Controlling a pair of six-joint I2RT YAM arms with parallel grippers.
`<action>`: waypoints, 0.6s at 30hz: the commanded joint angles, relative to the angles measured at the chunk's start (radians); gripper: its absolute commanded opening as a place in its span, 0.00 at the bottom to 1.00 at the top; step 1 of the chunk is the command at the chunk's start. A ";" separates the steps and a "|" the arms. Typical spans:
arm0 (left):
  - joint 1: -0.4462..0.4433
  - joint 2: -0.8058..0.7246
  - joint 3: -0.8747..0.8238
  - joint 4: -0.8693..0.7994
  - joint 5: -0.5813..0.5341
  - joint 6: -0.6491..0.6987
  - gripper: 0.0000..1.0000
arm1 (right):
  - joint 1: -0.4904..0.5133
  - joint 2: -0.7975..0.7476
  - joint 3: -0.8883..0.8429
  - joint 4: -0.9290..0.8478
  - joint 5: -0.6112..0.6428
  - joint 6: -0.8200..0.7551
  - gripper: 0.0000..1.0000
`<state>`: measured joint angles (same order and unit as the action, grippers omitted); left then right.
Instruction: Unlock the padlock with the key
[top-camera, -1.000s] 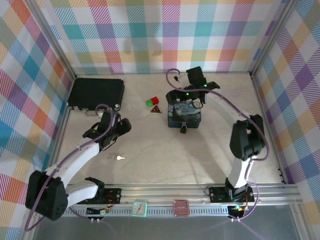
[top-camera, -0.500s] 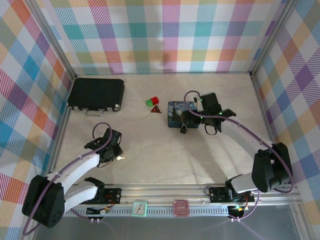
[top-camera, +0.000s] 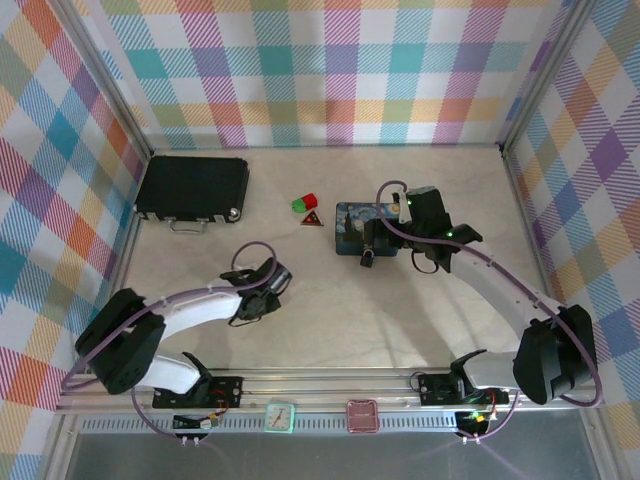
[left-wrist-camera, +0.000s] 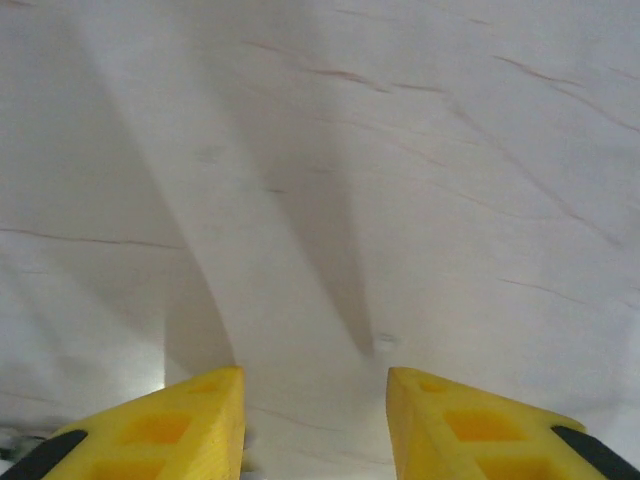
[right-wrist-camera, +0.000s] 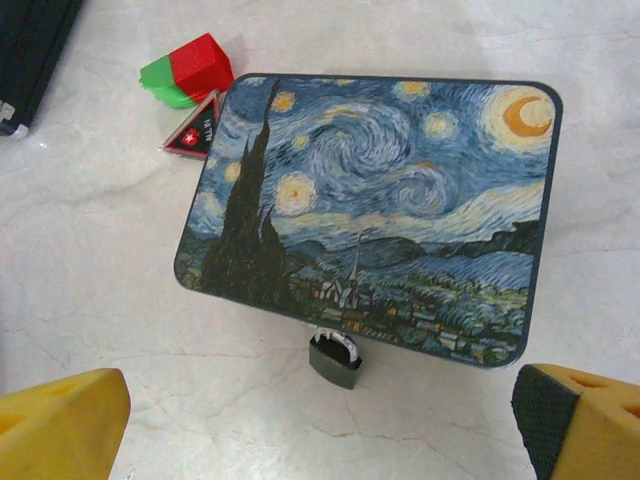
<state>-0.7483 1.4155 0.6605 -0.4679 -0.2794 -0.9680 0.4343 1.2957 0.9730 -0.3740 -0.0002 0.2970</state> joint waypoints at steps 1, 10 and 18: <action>-0.088 0.104 0.108 0.153 0.105 -0.084 0.41 | 0.017 -0.049 -0.027 0.000 -0.014 0.012 0.99; -0.093 0.100 0.197 0.056 0.030 -0.057 0.46 | 0.121 -0.104 -0.111 -0.035 -0.031 0.014 0.99; 0.006 -0.203 0.085 -0.276 -0.079 -0.020 0.46 | 0.172 -0.067 -0.111 -0.014 -0.022 0.037 0.99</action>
<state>-0.7689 1.2842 0.7860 -0.5449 -0.2916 -1.0122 0.5957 1.2114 0.8562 -0.3992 -0.0189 0.3161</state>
